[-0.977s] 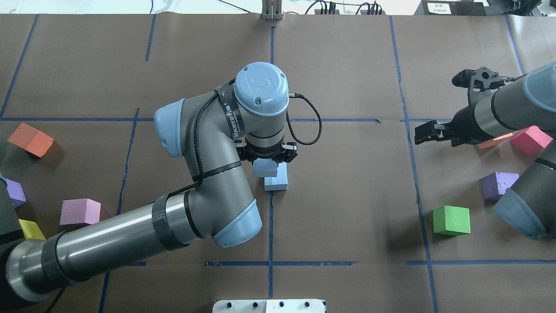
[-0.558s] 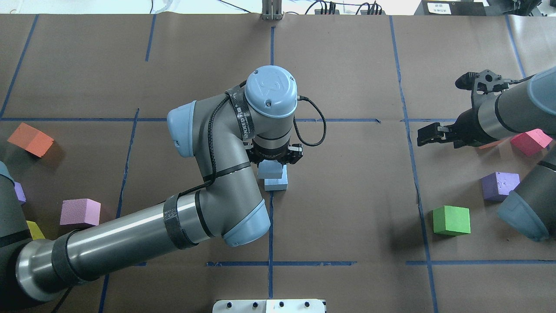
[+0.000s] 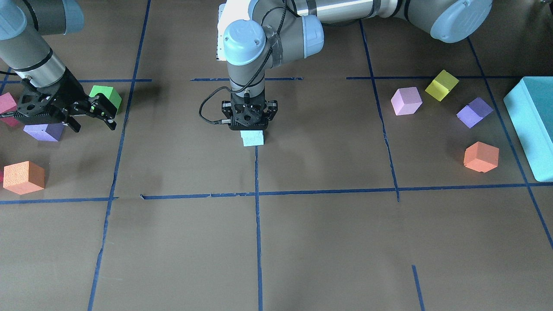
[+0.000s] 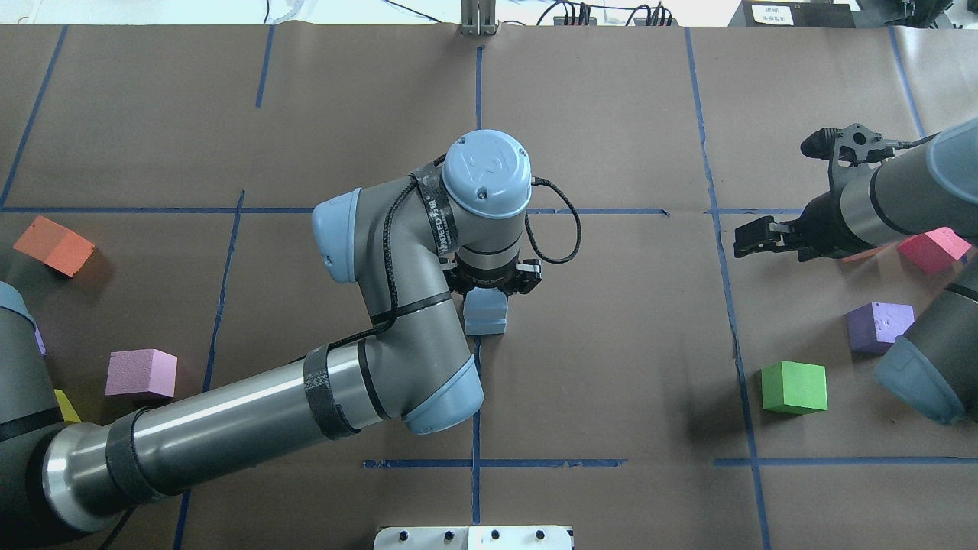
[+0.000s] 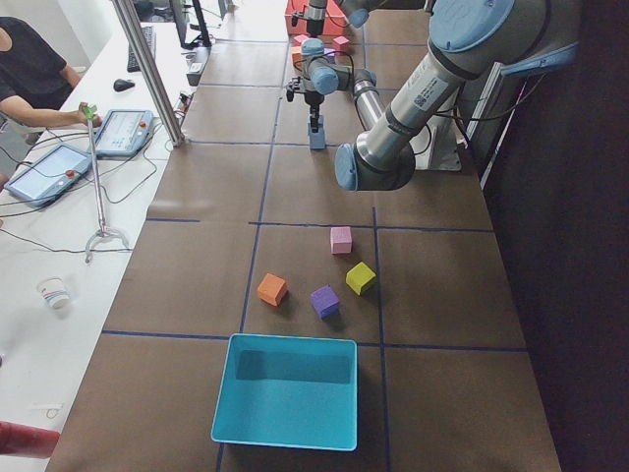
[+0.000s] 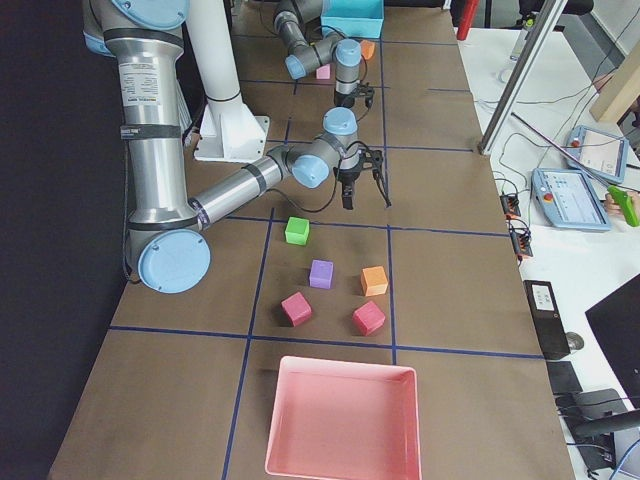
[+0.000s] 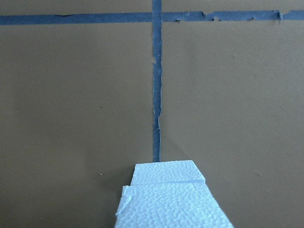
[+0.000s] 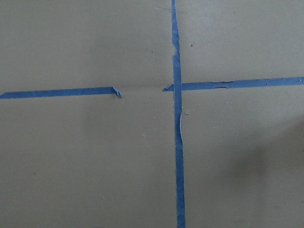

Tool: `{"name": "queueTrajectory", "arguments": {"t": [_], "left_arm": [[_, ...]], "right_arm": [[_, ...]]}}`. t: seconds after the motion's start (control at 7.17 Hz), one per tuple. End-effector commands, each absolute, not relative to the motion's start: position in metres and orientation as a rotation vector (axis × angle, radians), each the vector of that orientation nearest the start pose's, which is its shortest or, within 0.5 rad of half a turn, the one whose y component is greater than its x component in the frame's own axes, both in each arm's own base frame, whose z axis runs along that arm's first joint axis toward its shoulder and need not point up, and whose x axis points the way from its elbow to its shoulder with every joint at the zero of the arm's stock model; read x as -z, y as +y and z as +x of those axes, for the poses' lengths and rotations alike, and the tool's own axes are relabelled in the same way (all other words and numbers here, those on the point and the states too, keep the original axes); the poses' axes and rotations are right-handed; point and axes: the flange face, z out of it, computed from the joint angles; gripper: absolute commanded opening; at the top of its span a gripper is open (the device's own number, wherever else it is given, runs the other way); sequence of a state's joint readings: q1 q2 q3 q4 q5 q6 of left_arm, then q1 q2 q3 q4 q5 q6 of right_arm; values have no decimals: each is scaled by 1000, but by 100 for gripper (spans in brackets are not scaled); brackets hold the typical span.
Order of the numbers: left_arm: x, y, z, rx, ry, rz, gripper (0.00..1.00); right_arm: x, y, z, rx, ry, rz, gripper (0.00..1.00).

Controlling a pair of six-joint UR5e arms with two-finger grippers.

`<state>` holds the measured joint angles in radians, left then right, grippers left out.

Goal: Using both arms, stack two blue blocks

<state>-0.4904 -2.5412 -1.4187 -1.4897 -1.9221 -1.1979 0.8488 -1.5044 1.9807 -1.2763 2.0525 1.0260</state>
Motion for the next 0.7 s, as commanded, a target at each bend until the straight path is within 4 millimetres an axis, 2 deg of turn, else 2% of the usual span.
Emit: {"name": "queueTrajectory", "arguments": {"t": [0.0,0.28,0.56], "left_arm": [[-125,-441,627,-25,796,-5,32],[-122,-438,625,-37,803,-20,38],[-123,-437,624,-45,805,-18,94]], "right_arm": [[-401,-440,-272,-98,-872,133,100],[-402,-440,-272,-102,-871,131,100],[-402,-441,-272,-105,-871,129,100]]}}
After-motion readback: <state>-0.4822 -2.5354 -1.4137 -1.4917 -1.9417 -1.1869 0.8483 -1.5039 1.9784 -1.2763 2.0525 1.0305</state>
